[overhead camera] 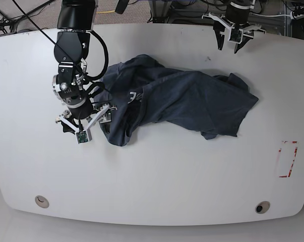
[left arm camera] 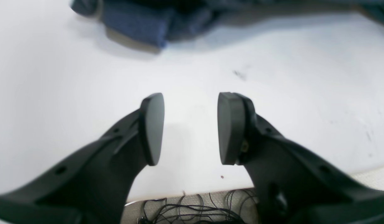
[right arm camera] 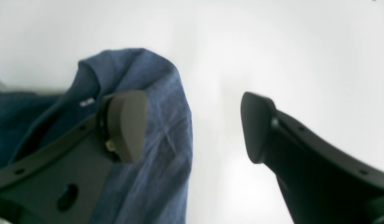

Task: Fold the T-shirt properly
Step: 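Lower the right gripper onto the navy T-shirt edge and grasp it, then reach the left gripper to the opposite shirt edge and grasp it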

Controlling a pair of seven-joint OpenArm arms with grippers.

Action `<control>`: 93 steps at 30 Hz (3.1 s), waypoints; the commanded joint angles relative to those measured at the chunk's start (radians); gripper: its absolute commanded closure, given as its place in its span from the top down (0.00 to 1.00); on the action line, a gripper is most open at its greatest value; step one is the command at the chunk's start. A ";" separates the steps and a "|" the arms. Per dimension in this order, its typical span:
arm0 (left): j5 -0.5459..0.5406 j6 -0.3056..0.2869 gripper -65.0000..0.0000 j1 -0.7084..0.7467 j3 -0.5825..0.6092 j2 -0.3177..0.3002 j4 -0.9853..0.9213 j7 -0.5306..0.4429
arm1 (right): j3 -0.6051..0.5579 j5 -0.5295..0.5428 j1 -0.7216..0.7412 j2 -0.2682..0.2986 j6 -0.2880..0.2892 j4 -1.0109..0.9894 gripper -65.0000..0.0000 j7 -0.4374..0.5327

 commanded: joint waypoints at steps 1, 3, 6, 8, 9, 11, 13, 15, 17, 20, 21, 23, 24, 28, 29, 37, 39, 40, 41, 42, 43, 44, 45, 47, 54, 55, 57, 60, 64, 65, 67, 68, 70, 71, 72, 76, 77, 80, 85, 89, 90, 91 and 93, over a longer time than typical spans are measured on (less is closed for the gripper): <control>0.002 0.004 0.39 0.014 -0.002 0.000 0.016 -0.025 | 0.003 0.006 0.045 0.008 -0.002 -0.039 0.69 0.025; 0.002 0.004 0.39 0.012 -0.002 0.000 0.016 -0.025 | 0.003 0.006 0.080 0.010 -0.002 -0.092 0.69 0.027; 0.003 0.004 0.39 0.000 -0.002 -0.001 0.016 -0.025 | 0.003 0.006 0.132 0.010 -0.002 -0.161 0.69 0.027; 0.003 0.004 0.39 -0.003 -0.002 -0.001 0.014 -0.025 | 0.003 0.006 0.163 0.010 0.000 -0.210 0.69 0.027; 0.003 0.004 0.39 -0.003 -0.002 -0.001 0.014 -0.025 | 0.003 0.008 0.184 0.008 0.001 -0.238 0.69 0.027; 0.003 0.004 0.39 -0.005 -0.002 -0.001 0.014 -0.025 | 0.003 0.008 0.213 0.007 0.040 -0.284 0.69 0.027; 0.003 0.004 0.39 -0.005 -0.002 -0.001 0.014 -0.025 | 0.003 0.008 0.233 0.007 0.075 -0.312 0.69 0.027; 0.003 0.004 0.39 -0.006 -0.002 -0.001 0.014 -0.025 | 0.003 0.008 0.258 0.004 0.087 -0.350 0.69 0.027; 0.003 0.004 0.39 -0.006 -0.002 -0.001 0.014 -0.025 | 0.003 0.003 0.279 -0.008 0.092 -0.393 0.69 0.027; 0.003 0.004 0.39 -0.006 -0.002 -0.001 0.014 -0.025 | 0.004 0.006 0.299 -0.010 0.098 -0.450 0.69 0.027; 0.003 0.004 0.39 -0.006 -0.002 -0.001 0.014 -0.025 | 0.004 0.006 0.305 -0.010 0.098 -0.468 0.69 0.028; 0.003 0.004 0.39 -0.006 -0.002 -0.001 0.014 -0.025 | 0.004 0.006 0.313 -0.012 0.099 -0.496 0.69 0.030; 0.003 0.004 0.39 -0.006 -0.002 -0.001 0.014 -0.025 | 0.004 0.006 0.319 -0.013 0.099 -0.516 0.69 0.033; 0.003 0.004 0.39 -0.008 -0.002 -0.001 0.014 -0.025 | 0.004 0.006 0.319 -0.015 0.099 -0.579 0.69 0.080; 0.003 0.004 0.39 -0.008 -0.002 -0.001 0.014 -0.025 | 0.004 0.006 0.319 -0.016 0.099 -0.592 0.69 0.091; 0.003 0.004 0.39 -0.009 -0.002 -0.001 0.014 -0.025 | 0.004 0.006 0.319 -0.018 0.099 -0.669 0.63 0.116; 0.003 0.004 0.39 -0.009 -0.002 -0.001 0.014 -0.025 | 0.004 0.006 0.318 -0.019 0.099 -0.669 0.51 0.128; 0.003 0.004 0.39 -0.009 -0.002 -0.001 0.014 -0.025 | 0.004 0.006 0.316 -0.022 0.099 -0.669 0.44 0.129; 0.003 0.004 0.39 -0.009 -0.002 -0.001 0.014 -0.025 | 0.004 0.000 0.316 -0.030 0.099 -0.669 0.33 0.129; 0.003 0.004 0.39 -0.009 -0.002 -0.001 0.014 -0.025 | 0.004 0.000 0.316 -0.033 0.099 -0.669 0.23 0.129; 0.003 0.004 0.39 -0.009 -0.002 -0.001 0.014 -0.023 | 0.004 0.000 0.316 -0.033 0.099 -0.669 0.17 0.129; 0.003 0.004 0.39 -0.009 -0.002 -0.001 0.014 -0.018 | 0.004 0.000 0.318 -0.033 0.099 -0.669 0.06 0.128; 0.003 0.004 0.39 -0.009 -0.002 -0.001 0.016 -0.009 | 0.004 0.000 0.318 -0.033 0.099 -0.669 0.00 0.128; 0.002 0.004 0.39 -0.017 -0.002 -0.001 0.016 0.020 | 0.004 0.000 0.318 -0.033 0.099 -0.668 0.00 0.128; -0.004 0.004 0.39 -0.095 -0.002 0.007 0.019 0.129 | 0.004 -0.002 0.261 -0.030 0.092 -0.519 0.00 0.119; -0.004 0.004 0.39 -0.103 -0.002 0.007 0.019 0.130 | 0.004 -0.002 0.249 -0.030 0.092 -0.482 0.00 0.111; -0.006 0.005 0.39 -0.118 -0.002 0.010 0.017 0.130 | 0.006 -0.002 0.223 -0.028 0.092 -0.401 0.00 0.082; -0.017 0.005 0.39 -0.149 -0.003 0.027 0.016 0.130 | 0.007 -0.002 0.187 -0.013 0.092 -0.302 0.00 0.042; -0.077 0.005 0.39 -0.187 -0.068 0.057 0.016 0.132 | 0.006 -0.002 0.138 -0.005 0.092 -0.178 0.00 0.022; -0.097 0.005 0.39 -0.195 -0.083 0.063 0.014 0.137 | 0.006 -0.002 0.127 -0.004 0.092 -0.158 0.00 0.014; -0.159 0.004 0.39 -0.233 -0.140 0.070 0.014 0.189 | 0.006 -0.002 0.112 0.010 0.092 -0.111 0.00 -0.009; -0.184 0.004 0.39 -0.250 -0.160 0.068 0.014 0.212 | 0.006 -0.002 0.107 0.016 0.093 -0.095 0.00 -0.013; -0.252 0.002 0.39 -0.279 -0.210 0.066 0.014 0.264 | 0.009 -0.002 0.089 0.024 0.096 -0.058 0.00 -0.021; -0.288 0.002 0.39 -0.292 -0.236 0.065 0.014 0.282 | 0.010 -0.002 0.075 0.027 0.096 -0.039 0.00 -0.024; -0.317 0.002 0.39 -0.301 -0.259 0.065 0.014 0.298 | 0.010 -0.002 0.066 0.033 0.096 -0.025 0.00 -0.024; -0.456 0.002 0.39 -0.384 -0.339 0.034 0.007 0.410 | 0.010 0.001 0.040 0.053 0.098 0.000 0.00 -0.024; -0.480 -0.003 0.39 -0.401 -0.344 0.020 0.002 0.440 | 0.010 0.000 0.037 0.053 0.098 0.003 0.00 -0.024; -0.561 -0.050 0.39 -0.456 -0.384 -0.013 -0.001 0.529 | 0.010 0.000 0.032 0.054 0.098 0.012 0.00 -0.024; -0.620 -0.122 0.39 -0.528 -0.436 -0.013 -0.003 0.598 | 0.010 0.000 0.009 0.054 0.098 0.017 0.00 -0.024; -0.624 -0.124 0.50 -0.594 -0.443 -0.016 -0.056 0.635 | 0.010 0.000 0.006 0.053 0.098 0.015 0.00 -0.024; -0.624 -0.124 0.56 -0.605 -0.443 -0.018 -0.073 0.637 | 0.010 0.000 0.003 0.051 0.098 0.015 0.00 -0.024; -0.624 -0.124 0.59 -0.611 -0.443 -0.018 -0.082 0.637 | 0.010 0.000 0.003 0.051 0.098 0.015 0.00 -0.024; -0.623 -0.124 0.64 -0.625 -0.443 -0.018 -0.104 0.637 | 0.010 0.000 0.003 0.051 0.098 0.014 0.00 -0.024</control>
